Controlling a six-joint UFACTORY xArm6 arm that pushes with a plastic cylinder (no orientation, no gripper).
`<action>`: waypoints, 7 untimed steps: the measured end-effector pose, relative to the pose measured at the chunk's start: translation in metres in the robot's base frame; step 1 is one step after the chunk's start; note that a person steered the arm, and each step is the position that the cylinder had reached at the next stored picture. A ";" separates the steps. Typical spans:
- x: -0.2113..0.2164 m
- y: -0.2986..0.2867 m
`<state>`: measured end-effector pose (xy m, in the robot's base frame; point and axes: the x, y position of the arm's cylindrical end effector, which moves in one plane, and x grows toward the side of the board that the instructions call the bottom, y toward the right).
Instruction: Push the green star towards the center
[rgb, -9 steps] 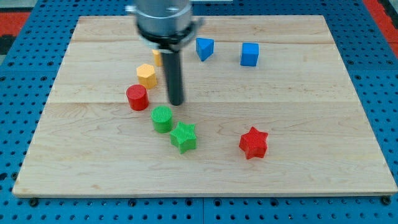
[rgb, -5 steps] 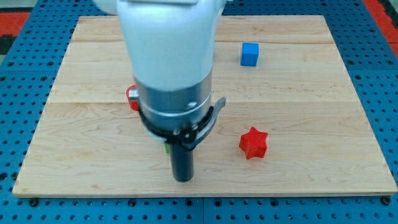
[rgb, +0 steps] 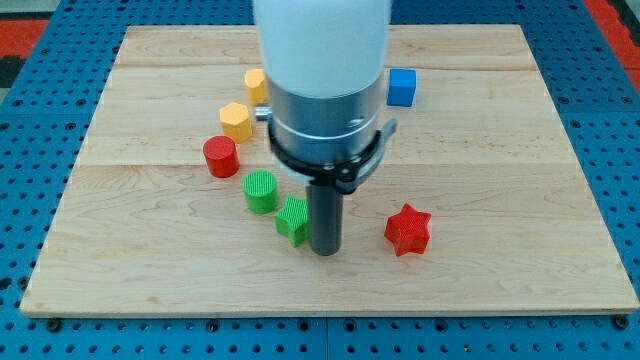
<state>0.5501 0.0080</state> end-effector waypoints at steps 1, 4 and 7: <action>0.015 0.014; 0.003 -0.076; -0.023 -0.013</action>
